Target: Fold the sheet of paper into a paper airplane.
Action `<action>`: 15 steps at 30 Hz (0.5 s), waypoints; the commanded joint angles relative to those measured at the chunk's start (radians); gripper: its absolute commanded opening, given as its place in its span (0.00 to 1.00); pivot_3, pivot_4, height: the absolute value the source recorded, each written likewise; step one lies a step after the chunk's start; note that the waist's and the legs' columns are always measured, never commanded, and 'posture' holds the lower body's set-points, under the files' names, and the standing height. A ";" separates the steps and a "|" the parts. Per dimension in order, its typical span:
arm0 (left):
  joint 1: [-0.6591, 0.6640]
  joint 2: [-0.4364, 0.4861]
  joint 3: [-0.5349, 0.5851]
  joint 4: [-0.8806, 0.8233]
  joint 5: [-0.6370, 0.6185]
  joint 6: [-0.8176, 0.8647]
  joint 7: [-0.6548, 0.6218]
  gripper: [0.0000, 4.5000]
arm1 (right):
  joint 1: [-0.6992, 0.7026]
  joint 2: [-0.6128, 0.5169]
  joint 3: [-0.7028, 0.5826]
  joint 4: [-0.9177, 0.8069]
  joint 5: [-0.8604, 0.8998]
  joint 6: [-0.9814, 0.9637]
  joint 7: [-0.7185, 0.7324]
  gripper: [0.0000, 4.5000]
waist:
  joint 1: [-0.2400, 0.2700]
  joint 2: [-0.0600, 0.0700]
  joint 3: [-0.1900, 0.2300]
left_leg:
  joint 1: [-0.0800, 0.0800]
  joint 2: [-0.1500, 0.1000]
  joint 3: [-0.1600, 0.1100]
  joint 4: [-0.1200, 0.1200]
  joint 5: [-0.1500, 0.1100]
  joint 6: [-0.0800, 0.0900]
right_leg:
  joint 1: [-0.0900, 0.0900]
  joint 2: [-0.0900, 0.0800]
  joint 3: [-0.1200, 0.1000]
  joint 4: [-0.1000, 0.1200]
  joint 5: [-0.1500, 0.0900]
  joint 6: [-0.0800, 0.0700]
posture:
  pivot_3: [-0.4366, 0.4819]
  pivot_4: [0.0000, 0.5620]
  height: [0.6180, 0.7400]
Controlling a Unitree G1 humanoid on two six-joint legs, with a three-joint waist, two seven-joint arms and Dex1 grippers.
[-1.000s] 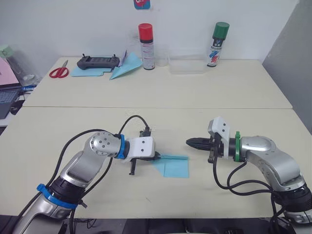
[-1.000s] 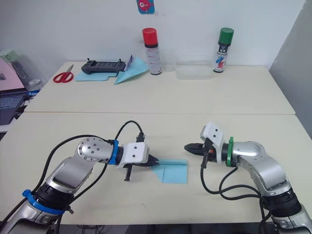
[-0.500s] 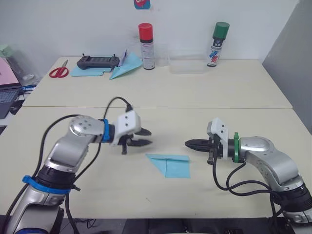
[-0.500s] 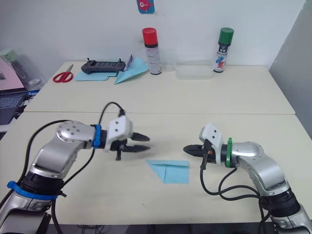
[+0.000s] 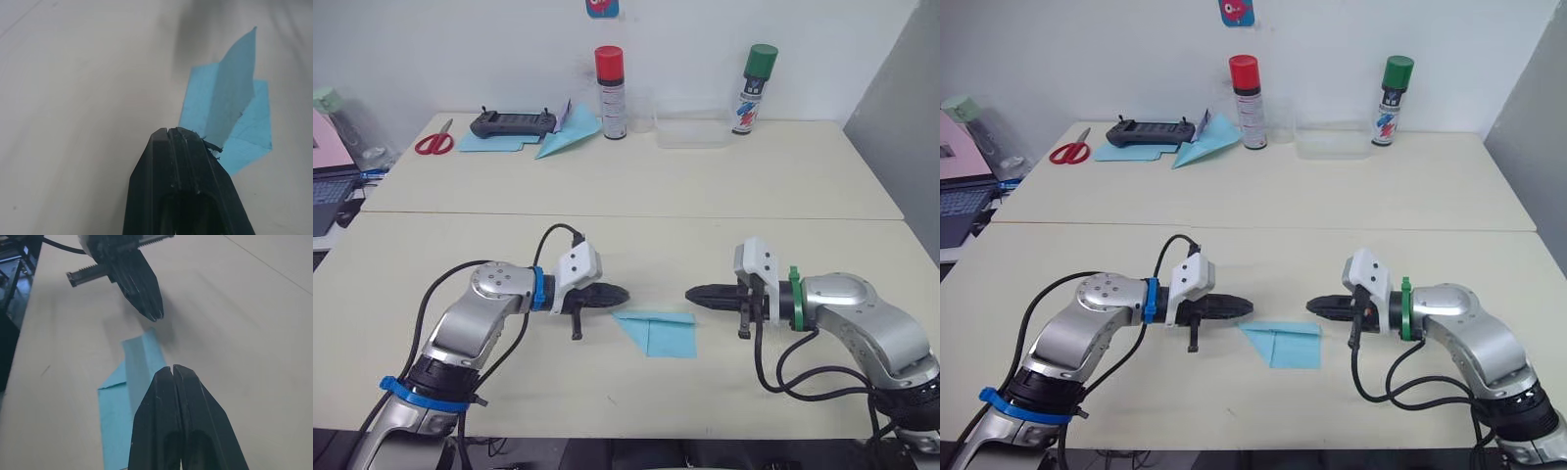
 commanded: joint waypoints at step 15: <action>-0.037 -0.012 -0.172 0.158 0.164 -0.173 -0.041 0.01 | 0.244 -0.117 0.014 -0.052 -0.186 -0.412 0.080 0.00 | 0.012 0.000 0.000 | 0.001 0.000 0.001 0.000 0.000 0.000 | 0.001 0.000 0.001 -0.002 0.000 0.000 | 0.48 0.27 1.00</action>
